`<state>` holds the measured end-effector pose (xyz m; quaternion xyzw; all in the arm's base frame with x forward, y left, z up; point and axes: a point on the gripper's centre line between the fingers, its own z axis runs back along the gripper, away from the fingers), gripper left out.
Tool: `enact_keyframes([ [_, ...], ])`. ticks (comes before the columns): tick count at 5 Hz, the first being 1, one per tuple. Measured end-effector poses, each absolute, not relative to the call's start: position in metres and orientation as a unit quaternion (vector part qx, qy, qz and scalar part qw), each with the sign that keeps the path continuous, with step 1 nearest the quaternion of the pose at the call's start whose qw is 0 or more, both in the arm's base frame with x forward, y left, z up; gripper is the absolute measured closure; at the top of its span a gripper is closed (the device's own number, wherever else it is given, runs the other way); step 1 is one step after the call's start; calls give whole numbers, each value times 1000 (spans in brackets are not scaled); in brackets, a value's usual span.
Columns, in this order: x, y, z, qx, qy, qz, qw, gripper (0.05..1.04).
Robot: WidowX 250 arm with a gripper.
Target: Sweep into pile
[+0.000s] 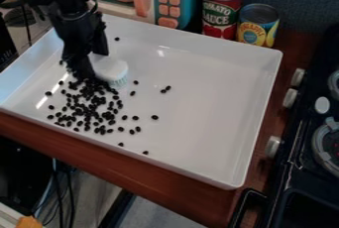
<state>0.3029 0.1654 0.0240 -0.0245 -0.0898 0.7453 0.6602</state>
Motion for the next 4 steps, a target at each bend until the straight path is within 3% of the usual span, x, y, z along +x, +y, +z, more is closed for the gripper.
enact_keyframes([
  [4, 246, 162, 22, -58, -89, 759, 643, 373],
])
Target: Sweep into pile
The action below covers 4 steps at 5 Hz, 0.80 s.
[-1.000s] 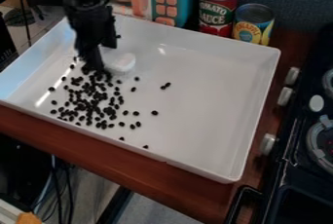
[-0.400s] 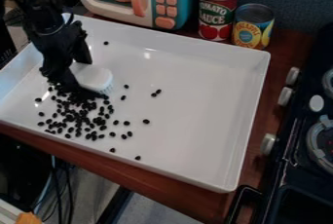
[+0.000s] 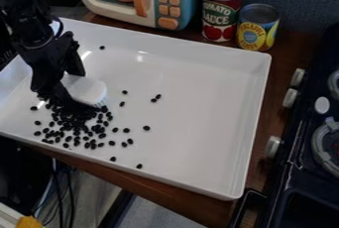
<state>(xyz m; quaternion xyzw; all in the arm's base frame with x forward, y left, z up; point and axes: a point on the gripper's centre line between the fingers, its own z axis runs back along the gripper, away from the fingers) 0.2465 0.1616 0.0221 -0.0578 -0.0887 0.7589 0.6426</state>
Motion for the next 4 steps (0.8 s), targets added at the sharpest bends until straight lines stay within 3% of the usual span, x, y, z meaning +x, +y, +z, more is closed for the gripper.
enact_keyframes([
  [4, 247, 128, 23, -45, -92, 727, 679, 373],
])
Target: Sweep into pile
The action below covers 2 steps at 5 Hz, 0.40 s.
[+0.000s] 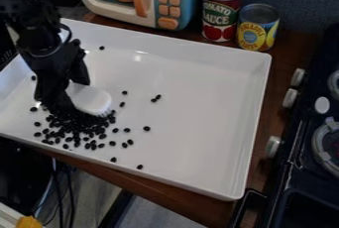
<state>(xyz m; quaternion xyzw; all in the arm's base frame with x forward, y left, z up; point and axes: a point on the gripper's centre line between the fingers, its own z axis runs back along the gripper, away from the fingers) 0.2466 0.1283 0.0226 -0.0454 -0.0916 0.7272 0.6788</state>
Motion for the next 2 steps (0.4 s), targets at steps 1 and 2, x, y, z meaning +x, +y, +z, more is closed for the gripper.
enact_keyframes([
  [1, 250, 118, 22, -38, -91, 727, 680, 373],
  [2, 248, 109, 22, -30, -91, 721, 687, 373],
])
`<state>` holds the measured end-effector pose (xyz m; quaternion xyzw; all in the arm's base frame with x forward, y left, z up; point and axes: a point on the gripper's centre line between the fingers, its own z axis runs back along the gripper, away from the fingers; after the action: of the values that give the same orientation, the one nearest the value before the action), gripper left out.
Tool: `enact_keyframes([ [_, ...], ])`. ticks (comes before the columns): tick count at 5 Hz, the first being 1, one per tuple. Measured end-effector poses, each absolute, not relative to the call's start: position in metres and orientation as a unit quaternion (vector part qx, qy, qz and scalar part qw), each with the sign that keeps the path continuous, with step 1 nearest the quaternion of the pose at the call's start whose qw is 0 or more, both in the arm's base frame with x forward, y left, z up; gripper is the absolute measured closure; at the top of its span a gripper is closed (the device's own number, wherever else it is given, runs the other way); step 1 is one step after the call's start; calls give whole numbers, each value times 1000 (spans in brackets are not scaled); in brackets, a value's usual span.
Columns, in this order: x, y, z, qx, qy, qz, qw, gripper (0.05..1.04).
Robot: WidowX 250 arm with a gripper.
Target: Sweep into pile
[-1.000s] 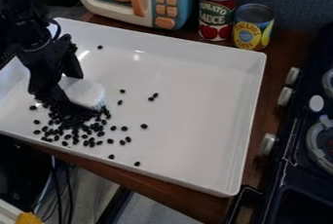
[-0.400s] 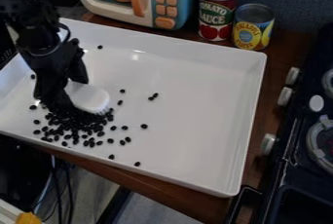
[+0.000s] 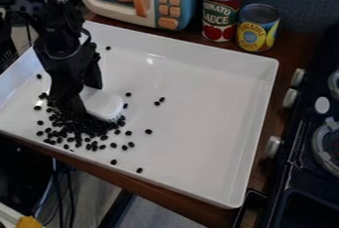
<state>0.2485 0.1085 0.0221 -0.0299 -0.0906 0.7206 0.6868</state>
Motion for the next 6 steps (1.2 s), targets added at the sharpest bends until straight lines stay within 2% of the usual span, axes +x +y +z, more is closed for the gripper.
enact_keyframes([
  [1, 252, 101, 23, -31, -93, 721, 686, 373],
  [2, 266, 76, 31, -62, -76, 718, 689, 373],
  [3, 293, 59, 67, -125, -73, 727, 672, 373],
  [4, 309, 34, 87, -162, -55, 720, 673, 373],
  [5, 322, 14, 100, -181, -53, 705, 684, 373],
  [6, 330, -13, 78, -171, -38, 650, 740, 373],
])
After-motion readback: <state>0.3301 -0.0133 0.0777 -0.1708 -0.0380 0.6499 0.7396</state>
